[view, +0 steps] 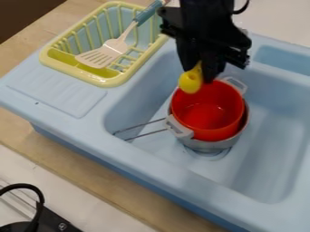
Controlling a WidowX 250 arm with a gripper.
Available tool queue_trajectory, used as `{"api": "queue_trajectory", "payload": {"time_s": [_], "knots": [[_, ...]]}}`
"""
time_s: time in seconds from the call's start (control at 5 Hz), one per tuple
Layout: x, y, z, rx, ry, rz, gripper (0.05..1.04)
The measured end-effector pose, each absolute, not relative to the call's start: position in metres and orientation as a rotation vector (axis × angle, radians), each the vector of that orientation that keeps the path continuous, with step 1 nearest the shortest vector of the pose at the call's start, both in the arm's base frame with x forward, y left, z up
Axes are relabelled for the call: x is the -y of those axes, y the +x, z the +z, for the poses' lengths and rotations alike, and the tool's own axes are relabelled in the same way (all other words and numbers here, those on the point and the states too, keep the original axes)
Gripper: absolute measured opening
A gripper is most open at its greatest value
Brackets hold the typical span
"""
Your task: Move the yellow knife to the middle top of the sink
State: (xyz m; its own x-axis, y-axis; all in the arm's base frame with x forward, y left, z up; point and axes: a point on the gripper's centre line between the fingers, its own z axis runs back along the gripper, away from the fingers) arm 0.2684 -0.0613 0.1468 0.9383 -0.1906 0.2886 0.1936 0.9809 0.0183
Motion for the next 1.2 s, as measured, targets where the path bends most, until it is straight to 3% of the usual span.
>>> {"api": "queue_trajectory", "payload": {"time_s": [0.4, 0.6, 0.8, 1.2], "knots": [[0.084, 0.304, 0.146, 0.305, -0.015, -0.48, 0.303], [0.089, 0.328, 0.143, 0.333, 0.03, -0.61, 0.303], [0.092, 0.344, 0.141, 0.365, 0.018, -0.502, 0.303], [0.109, 0.372, 0.13, 0.31, -0.032, -0.478, 0.303]]}}
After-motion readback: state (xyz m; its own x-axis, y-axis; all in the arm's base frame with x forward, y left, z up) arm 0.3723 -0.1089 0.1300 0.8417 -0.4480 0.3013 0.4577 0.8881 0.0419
